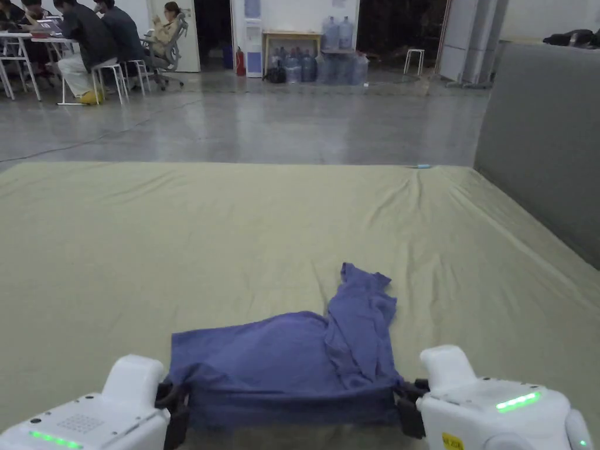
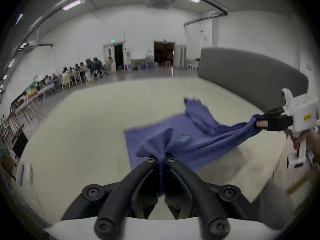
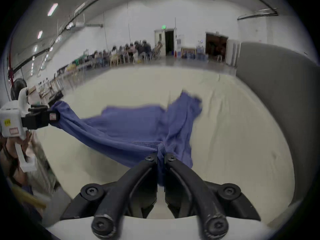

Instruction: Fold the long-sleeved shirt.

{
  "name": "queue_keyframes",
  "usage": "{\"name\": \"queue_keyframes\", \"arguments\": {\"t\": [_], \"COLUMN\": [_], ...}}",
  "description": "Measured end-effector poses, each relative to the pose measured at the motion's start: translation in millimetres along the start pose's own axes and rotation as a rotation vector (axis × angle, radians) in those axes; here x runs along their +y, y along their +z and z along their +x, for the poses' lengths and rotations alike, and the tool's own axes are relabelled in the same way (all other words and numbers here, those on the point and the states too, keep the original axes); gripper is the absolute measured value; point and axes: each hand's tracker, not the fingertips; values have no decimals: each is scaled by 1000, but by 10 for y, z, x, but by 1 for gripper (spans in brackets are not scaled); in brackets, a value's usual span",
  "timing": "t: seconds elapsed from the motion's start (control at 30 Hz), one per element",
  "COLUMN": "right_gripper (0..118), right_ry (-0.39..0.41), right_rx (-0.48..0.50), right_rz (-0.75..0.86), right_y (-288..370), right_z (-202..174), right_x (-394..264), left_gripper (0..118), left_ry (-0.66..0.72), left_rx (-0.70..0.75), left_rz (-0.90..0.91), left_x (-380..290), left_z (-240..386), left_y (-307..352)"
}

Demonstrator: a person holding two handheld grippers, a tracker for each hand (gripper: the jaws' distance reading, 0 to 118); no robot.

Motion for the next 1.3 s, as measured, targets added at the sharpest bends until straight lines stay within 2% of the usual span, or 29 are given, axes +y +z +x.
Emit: {"name": "queue_keyframes", "arguments": {"t": [0.13,0.23,0.53,0.57,0.6,0.63,0.67,0.73,0.83,0.87,0.9,0.93,0.97,1.03,1.17,1.3], "right_gripper": [2,3,4,16,38,74,93,98,96,92,77,35,0,0,0,0], "right_ry": [0,-5,63,58,17,-21,-46,-74,-128,-148,-158,-165,-170,-201,-194,-188], "right_rx": [26,60,35,43,61,64,72,102,26,7,9,13,13,12,37,67], "right_rz": [-156,-234,-276,-268,-247,-220,-179,-104,-65,-52,-30,-16,-26,-46,-92,-135], "right_y": [-112,-137,-62,8,100,202,334,570,784,817,818,824,794,703,575,400], "right_z": [-158,-219,-316,-288,-249,-190,-138,-34,139,187,236,276,312,385,433,496], "right_x": [-475,-583,-690,-659,-626,-619,-582,-504,-438,-442,-469,-487,-502,-546,-567,-492], "left_gripper": [0,0,0,7,35,96,118,115,112,105,84,35,0,0,0,0], "left_ry": [34,20,2,-1,-6,-10,-7,4,12,17,20,26,40,71,79,69], "left_rx": [-3,11,6,2,5,-1,0,-21,-1,9,10,9,3,3,-23,-17], "left_rz": [-109,-121,-83,-84,-93,-106,-103,-40,-39,-30,-18,-8,-6,-26,-50,-45], "left_x": [-620,-866,-794,-793,-726,-681,-650,-472,-311,-267,-235,-196,-262,-214,-1,514], "left_z": [7,-18,121,45,36,25,20,34,98,102,104,108,92,79,18,-158], "left_y": [-13,14,224,177,208,237,292,416,543,539,533,511,487,408,178,-301]}}
